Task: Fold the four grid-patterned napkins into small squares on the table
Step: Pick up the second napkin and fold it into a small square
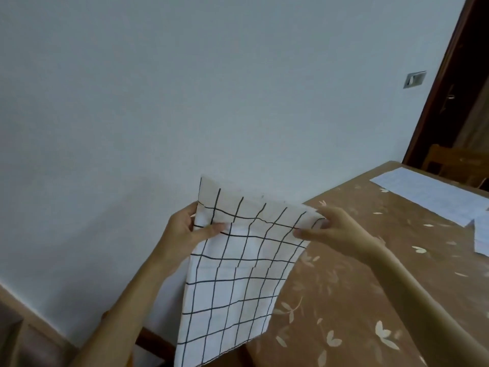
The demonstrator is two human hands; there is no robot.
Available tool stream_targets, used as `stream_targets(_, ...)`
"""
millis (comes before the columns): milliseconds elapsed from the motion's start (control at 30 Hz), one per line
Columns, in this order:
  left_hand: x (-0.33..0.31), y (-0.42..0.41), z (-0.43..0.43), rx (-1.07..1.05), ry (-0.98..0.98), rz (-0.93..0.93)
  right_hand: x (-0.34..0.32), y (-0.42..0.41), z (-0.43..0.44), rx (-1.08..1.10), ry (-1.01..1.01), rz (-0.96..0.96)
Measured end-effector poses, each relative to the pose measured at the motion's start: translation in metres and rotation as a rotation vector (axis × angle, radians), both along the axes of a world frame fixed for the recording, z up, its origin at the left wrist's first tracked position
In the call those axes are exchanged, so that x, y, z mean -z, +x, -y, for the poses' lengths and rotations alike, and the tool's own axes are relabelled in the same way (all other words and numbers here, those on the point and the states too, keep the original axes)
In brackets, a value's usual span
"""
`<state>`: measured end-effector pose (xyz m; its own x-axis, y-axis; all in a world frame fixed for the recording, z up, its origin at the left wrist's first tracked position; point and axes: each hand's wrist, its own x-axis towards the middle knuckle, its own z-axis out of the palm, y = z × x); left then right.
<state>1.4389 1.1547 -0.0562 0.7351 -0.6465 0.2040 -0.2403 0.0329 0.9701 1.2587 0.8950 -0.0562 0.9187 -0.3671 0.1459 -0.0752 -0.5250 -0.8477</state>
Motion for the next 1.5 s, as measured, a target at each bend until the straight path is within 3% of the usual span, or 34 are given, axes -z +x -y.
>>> stream_targets(133, -0.006, 0.002, -0.003, 0.093, 0.027, -0.045, 0.012, 0.002, -0.005, -0.012, 0.240, 0.101)
stream_targets(333, -0.009, 0.004, -0.005, 0.036, 0.014, -0.078, 0.006, 0.009, -0.012, 0.061, 0.373, 0.180)
stream_targets(567, -0.013, 0.001, -0.003, -0.097, 0.018, 0.063, -0.003, 0.012, -0.019, 0.051, 0.412, 0.236)
stream_targets(767, -0.018, 0.002, -0.013, 0.030, 0.038, -0.118, -0.001, 0.008, -0.019, 0.066, 0.414, 0.275)
stream_targets(967, -0.021, 0.002, -0.011, -0.087, -0.035, -0.064, -0.004, 0.007, -0.022, 0.091, 0.385, 0.303)
stream_targets(1033, -0.022, 0.000, -0.009, -0.091, -0.082, -0.128, -0.006, 0.006, -0.023, 0.087, 0.391, 0.310)
stream_targets(1200, -0.025, -0.004, -0.005, -0.063, -0.144, -0.228, -0.005, 0.000, -0.031, -0.146, 0.403, 0.118)
stream_targets(1300, -0.028, -0.004, -0.002, -0.080, -0.152, -0.216, 0.006, 0.003, -0.034, -0.132, 0.418, 0.059)
stream_targets(1500, -0.013, 0.000, -0.008, 0.032, 0.112, 0.008, 0.009, 0.004, -0.028, 0.031, 0.426, 0.182)
